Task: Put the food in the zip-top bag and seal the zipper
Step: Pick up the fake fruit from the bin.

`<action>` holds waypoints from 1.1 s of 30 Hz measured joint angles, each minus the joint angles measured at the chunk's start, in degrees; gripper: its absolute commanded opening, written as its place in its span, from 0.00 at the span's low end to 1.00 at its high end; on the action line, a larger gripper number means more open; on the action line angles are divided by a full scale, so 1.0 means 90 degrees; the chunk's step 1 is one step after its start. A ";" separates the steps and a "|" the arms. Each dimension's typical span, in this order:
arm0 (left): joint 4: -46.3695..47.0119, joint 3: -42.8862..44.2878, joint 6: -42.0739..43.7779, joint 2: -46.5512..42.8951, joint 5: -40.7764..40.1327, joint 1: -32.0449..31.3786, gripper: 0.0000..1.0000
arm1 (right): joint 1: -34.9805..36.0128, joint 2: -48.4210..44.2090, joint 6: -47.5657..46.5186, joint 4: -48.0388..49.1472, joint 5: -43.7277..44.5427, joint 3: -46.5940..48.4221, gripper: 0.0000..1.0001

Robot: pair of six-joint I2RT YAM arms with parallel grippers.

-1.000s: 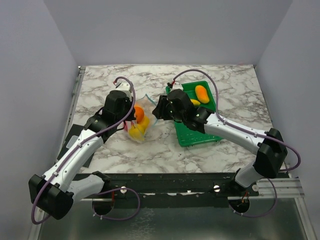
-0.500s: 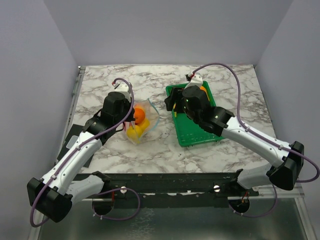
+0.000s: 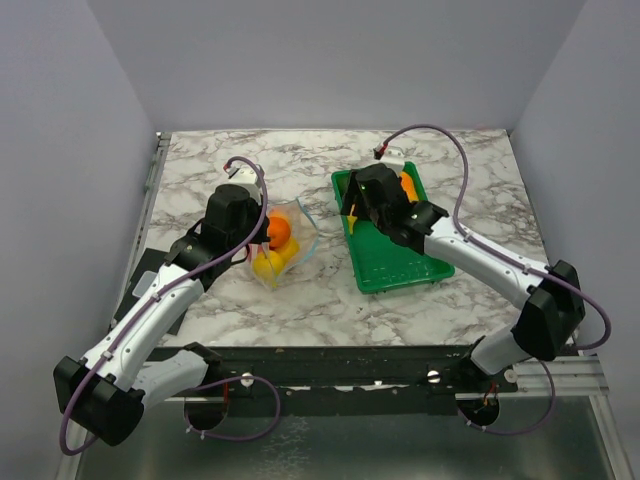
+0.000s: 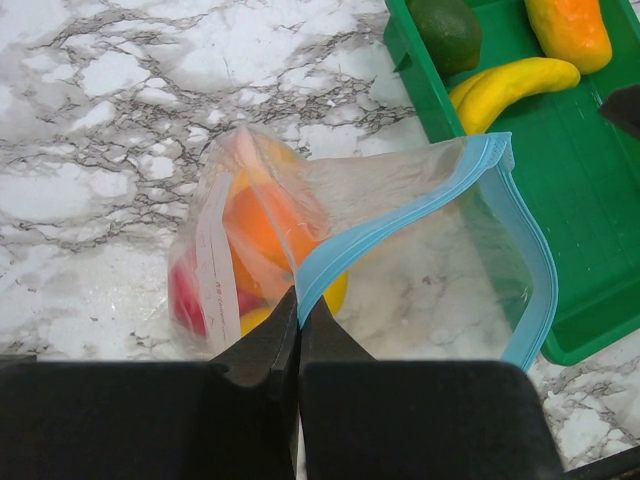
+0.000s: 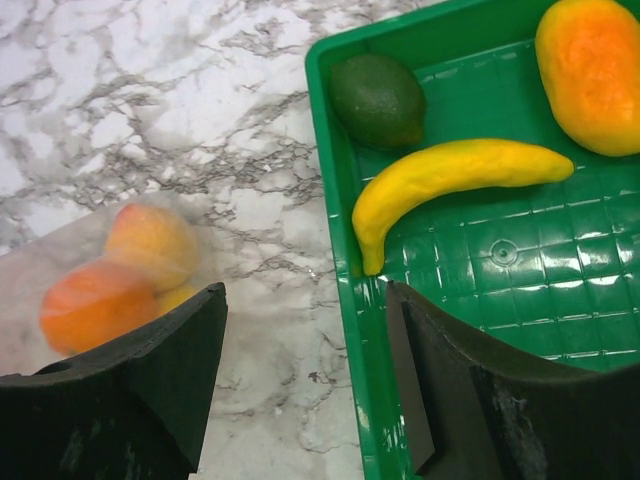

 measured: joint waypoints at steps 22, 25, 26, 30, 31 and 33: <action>0.0051 -0.0058 -0.0027 -0.0002 0.0100 0.0000 0.00 | -0.1127 0.2001 0.1479 0.0389 -0.0884 0.0204 0.65; 0.0051 -0.0058 -0.0027 0.0000 0.0100 0.0000 0.00 | -0.1219 0.2127 0.1649 0.0425 -0.0962 0.0221 0.64; 0.0053 -0.0058 -0.0027 0.0000 0.0100 0.0000 0.00 | -0.1243 0.2169 0.1690 0.0437 -0.0988 0.0233 0.64; 0.0053 -0.0058 -0.0027 0.0012 0.0102 0.0000 0.00 | -0.1328 0.2341 0.1858 0.0491 -0.1088 0.0330 0.64; 0.0053 -0.0058 -0.0027 0.0024 0.0102 0.0000 0.00 | -0.1341 0.2378 0.1889 0.0522 -0.1105 0.0342 0.64; 0.0053 -0.0058 -0.0027 0.0036 0.0102 0.0000 0.00 | -0.1358 0.2455 0.1962 0.0532 -0.1134 0.0396 0.64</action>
